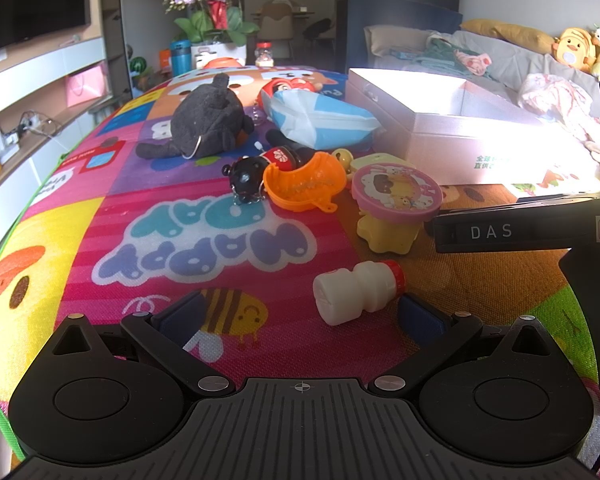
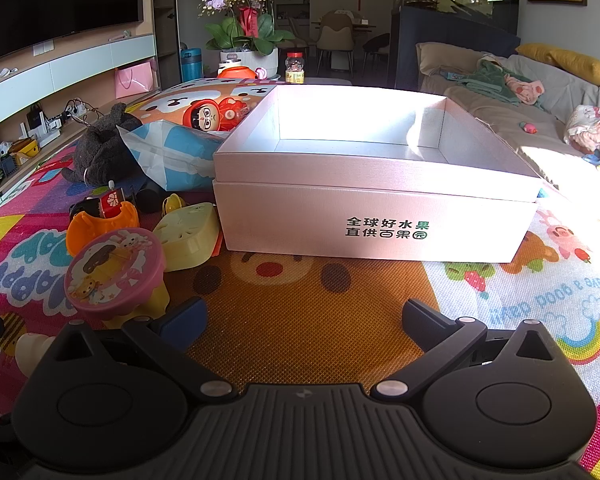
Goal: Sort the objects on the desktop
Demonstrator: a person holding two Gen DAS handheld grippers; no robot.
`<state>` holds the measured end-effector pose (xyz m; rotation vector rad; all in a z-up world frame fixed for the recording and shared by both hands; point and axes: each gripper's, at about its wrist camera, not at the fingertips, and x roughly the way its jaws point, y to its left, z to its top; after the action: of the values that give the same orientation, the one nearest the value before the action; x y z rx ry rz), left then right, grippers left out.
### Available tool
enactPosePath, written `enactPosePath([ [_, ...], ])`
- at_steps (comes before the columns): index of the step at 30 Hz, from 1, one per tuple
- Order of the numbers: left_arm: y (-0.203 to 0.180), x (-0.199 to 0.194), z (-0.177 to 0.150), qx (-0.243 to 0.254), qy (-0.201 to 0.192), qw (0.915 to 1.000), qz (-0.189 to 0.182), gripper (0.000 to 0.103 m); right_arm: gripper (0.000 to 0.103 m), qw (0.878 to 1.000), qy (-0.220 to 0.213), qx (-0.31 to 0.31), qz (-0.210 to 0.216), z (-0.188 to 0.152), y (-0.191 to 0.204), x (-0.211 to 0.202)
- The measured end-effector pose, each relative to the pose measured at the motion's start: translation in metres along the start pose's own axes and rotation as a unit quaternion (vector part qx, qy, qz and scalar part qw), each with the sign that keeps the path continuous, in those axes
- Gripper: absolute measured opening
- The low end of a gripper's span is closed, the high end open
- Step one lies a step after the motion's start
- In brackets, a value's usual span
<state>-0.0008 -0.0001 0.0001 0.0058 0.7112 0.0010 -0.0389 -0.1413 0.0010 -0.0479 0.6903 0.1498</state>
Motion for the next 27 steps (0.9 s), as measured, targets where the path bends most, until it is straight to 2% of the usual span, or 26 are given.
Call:
enactPosePath([
  [22, 0.000, 0.000, 0.000, 0.000, 0.004, 1.0000, -0.002, 0.103, 0.103, 1.000, 0.001, 0.002, 0.003, 0.000, -0.003, -0.001],
  [27, 0.001, 0.001, 0.002, 0.004, 0.010, 0.9999, -0.004, 0.103, 0.103, 0.997, 0.060, -0.029, 0.048, 0.007, -0.015, -0.006],
])
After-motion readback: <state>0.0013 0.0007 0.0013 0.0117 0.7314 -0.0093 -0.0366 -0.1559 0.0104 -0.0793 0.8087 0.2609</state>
